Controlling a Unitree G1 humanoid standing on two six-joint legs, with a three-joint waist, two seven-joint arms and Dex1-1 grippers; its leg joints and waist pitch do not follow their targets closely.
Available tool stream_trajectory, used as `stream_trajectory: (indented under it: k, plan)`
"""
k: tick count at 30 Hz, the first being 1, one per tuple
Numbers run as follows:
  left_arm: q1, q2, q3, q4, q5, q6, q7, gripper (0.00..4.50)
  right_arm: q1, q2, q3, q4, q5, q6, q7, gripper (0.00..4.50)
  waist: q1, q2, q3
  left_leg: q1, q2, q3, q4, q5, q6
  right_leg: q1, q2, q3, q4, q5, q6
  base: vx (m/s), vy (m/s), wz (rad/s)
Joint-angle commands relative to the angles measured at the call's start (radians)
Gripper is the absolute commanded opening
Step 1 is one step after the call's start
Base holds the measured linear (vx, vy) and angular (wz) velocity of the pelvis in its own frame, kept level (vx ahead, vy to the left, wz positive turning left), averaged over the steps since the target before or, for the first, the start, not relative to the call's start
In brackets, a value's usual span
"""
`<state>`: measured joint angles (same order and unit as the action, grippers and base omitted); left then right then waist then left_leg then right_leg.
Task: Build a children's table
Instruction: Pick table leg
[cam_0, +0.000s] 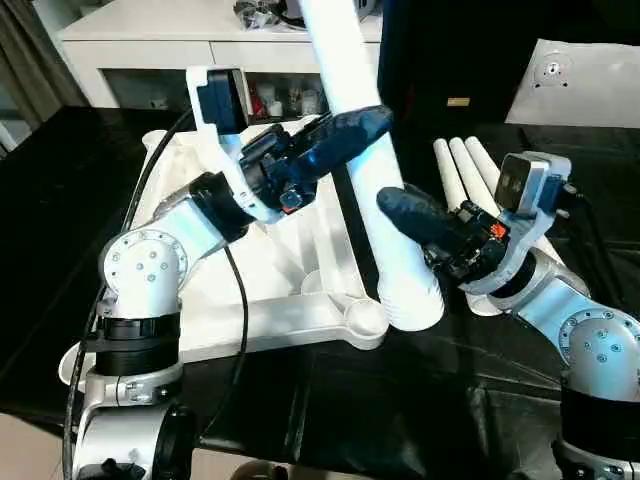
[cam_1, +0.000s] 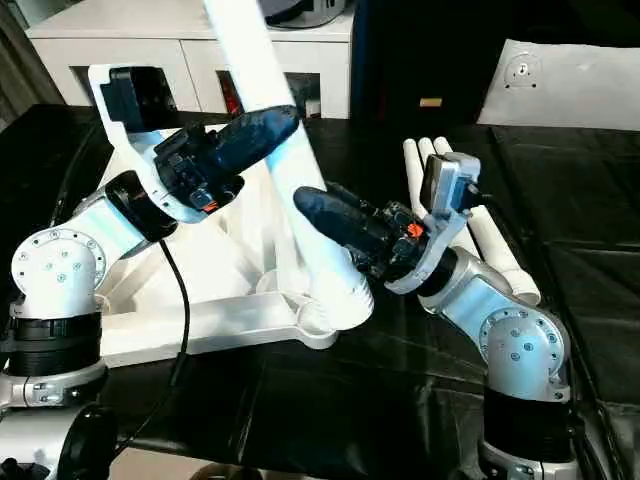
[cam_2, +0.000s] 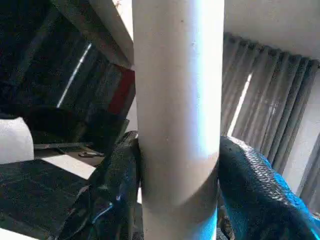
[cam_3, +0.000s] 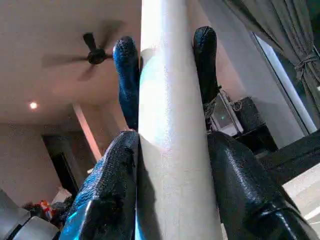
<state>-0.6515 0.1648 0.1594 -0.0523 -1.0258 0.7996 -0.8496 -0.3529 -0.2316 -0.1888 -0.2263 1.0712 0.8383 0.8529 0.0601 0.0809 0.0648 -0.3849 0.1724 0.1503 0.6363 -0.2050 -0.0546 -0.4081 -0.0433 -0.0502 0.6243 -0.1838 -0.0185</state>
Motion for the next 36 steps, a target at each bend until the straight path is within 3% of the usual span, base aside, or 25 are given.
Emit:
stream_trajectory:
  k: [1,4,16,18,23,26,27,28,31,33,36]
  plan:
    - [-0.019,0.005,-0.003,-0.013,-0.020,-0.003,-0.031,2.04,0.004,-0.005,0.006,0.003,-0.019,-0.012,-0.016,1.75,0.002,-0.002,-0.078,0.006,0.032,-0.009,-0.072,-0.085,0.028,0.060,-0.075,0.038,-0.096,-0.318,-0.133,0.000,0.000,0.00]
    - [-0.017,0.008,0.005,-0.011,-0.030,-0.001,-0.030,1.84,0.004,-0.008,0.008,0.005,-0.030,-0.023,-0.017,1.75,0.003,-0.002,-0.078,0.006,0.031,-0.009,-0.072,-0.086,0.027,0.061,-0.076,0.038,-0.096,-0.312,-0.138,0.000,0.000,0.00]
    - [0.002,0.018,0.007,-0.022,-0.046,0.023,-0.018,1.79,0.006,-0.017,0.027,0.024,-0.068,-0.057,-0.025,1.75,0.003,-0.002,-0.077,0.006,0.032,-0.009,-0.074,-0.094,0.025,0.062,-0.077,0.038,-0.096,-0.321,-0.138,0.000,0.000,0.00]
    - [0.005,0.026,0.008,-0.019,-0.036,0.021,-0.011,1.79,0.004,-0.017,0.041,0.039,-0.105,-0.079,-0.038,2.45,0.002,0.000,-0.077,0.006,0.032,-0.010,-0.074,-0.097,0.022,0.061,-0.076,0.038,-0.096,-0.324,-0.137,0.000,0.000,0.00]
    - [0.017,0.054,0.004,-0.012,0.012,0.007,0.003,1.79,-0.002,-0.018,0.063,0.049,-0.186,-0.138,-0.060,2.67,0.000,-0.001,-0.075,0.008,0.033,-0.010,-0.077,-0.110,0.014,0.059,-0.076,0.038,-0.096,-0.333,-0.131,0.000,0.000,0.00]
    - [0.032,0.105,-0.034,0.004,0.140,-0.052,0.035,1.79,-0.012,-0.057,0.110,0.047,-0.296,-0.201,-0.074,2.98,-0.001,-0.001,-0.075,0.008,0.034,-0.011,-0.078,-0.107,0.008,0.058,-0.075,0.039,-0.094,-0.326,-0.121,0.000,0.000,0.00]
    - [0.032,0.105,-0.034,0.004,0.140,-0.052,0.035,1.79,-0.012,-0.057,0.110,0.047,-0.296,-0.201,-0.074,2.98,-0.002,-0.009,-0.075,0.007,0.035,-0.011,-0.078,-0.104,0.009,0.058,-0.077,0.040,-0.097,-0.328,-0.118,0.000,0.000,0.00]
    - [0.036,0.123,-0.056,0.009,0.196,-0.080,0.052,1.79,-0.019,-0.068,0.125,0.045,-0.332,-0.221,-0.086,3.11,-0.002,-0.006,-0.076,0.008,0.033,-0.009,-0.077,-0.104,0.009,0.059,-0.078,0.041,-0.095,-0.329,-0.120,0.000,0.000,0.00]
    - [0.036,0.134,-0.079,0.007,0.257,-0.106,0.092,1.79,-0.034,-0.076,0.149,0.041,-0.371,-0.224,-0.118,3.41,-0.003,-0.006,-0.075,0.008,0.033,-0.009,-0.077,-0.098,0.009,0.059,-0.077,0.041,-0.093,-0.327,-0.119,0.000,0.000,0.00]
    - [0.030,0.145,-0.142,-0.012,0.391,-0.162,0.188,1.79,-0.064,-0.074,0.224,0.012,-0.456,-0.215,-0.193,3.68,-0.005,-0.015,-0.075,0.007,0.038,-0.011,-0.079,-0.090,0.010,0.059,-0.075,0.041,-0.091,-0.305,-0.120,0.000,0.000,0.00]
    - [0.030,0.145,-0.142,-0.012,0.391,-0.162,0.188,1.79,-0.064,-0.074,0.224,0.012,-0.456,-0.215,-0.193,3.80,-0.005,-0.010,-0.076,0.008,0.034,-0.008,-0.075,-0.090,0.009,0.059,-0.079,0.044,-0.089,-0.310,-0.120,0.000,0.000,0.00]
